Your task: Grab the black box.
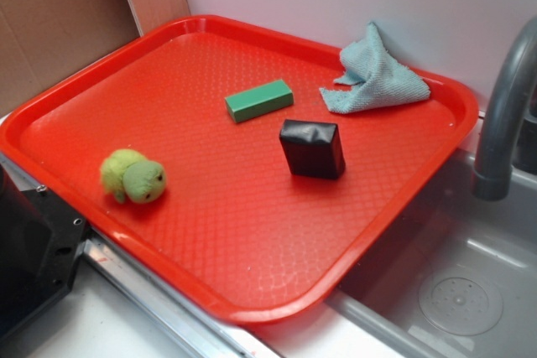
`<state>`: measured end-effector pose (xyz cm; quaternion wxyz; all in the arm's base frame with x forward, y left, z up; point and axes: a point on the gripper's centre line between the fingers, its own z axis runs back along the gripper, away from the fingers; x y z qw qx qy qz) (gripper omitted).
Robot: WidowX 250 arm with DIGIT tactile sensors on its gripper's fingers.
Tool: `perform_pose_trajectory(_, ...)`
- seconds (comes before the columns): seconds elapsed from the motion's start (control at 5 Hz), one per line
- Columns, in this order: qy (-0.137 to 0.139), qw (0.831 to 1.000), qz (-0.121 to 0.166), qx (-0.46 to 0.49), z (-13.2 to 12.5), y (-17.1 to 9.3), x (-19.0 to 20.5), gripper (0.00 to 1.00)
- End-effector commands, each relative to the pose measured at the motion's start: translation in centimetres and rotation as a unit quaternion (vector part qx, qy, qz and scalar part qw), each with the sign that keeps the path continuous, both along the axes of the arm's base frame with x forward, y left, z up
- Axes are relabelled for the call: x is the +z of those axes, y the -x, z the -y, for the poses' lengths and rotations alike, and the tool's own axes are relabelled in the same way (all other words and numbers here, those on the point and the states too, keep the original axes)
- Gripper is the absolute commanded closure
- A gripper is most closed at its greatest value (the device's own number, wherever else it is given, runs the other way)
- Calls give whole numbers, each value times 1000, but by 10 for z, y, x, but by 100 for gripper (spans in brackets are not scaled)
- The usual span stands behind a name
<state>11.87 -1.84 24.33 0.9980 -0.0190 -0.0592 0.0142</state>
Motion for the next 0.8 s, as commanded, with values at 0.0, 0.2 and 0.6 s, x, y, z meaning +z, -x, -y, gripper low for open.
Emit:
perform_pose_trajectory(0.0, 0, 1000, 0, 0, 0, 0, 0, 0)
perform_pose_trajectory(0.2, -33, 999, 0, -8, 42, -47, -19, 0)
perform_pose_trajectory(0.6, -36, 998, 7, 48, 73, -99, -62, 0)
